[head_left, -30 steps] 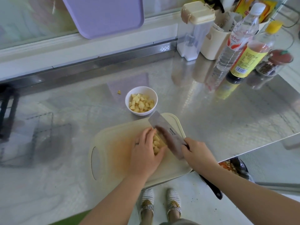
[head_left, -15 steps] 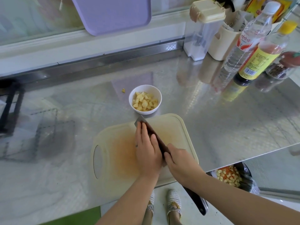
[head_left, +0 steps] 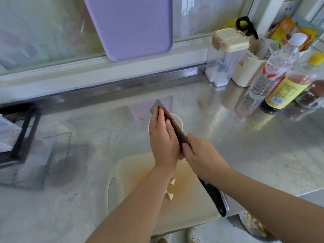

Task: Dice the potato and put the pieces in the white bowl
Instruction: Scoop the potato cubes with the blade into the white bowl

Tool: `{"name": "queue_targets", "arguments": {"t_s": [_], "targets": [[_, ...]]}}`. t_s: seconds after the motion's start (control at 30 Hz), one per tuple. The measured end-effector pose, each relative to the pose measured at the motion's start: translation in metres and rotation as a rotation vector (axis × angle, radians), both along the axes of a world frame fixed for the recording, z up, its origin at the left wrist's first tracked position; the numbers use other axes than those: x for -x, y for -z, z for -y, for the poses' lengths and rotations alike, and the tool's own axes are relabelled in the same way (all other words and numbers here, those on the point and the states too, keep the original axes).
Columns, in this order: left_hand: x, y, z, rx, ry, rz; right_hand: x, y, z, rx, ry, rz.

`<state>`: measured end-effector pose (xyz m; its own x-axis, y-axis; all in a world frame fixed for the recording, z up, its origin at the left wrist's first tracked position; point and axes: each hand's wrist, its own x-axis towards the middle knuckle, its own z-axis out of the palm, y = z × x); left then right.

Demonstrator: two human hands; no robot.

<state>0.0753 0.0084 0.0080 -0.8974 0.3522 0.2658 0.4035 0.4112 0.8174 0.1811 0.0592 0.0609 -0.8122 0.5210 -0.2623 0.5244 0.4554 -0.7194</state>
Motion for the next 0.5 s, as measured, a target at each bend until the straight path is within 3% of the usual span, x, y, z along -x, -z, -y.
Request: {"name": "queue_targets", "arguments": {"t_s": [0.43, 0.5], "targets": [[0.054, 0.026, -0.042, 0.273, 0.086, 0.067, 0.041, 0.03, -0.043, -0.023, 0.103, 0.108], [0.057, 0.026, -0.039, 0.229, 0.103, 0.095, 0.04, 0.031, -0.046, -0.012, 0.124, 0.112]]}}
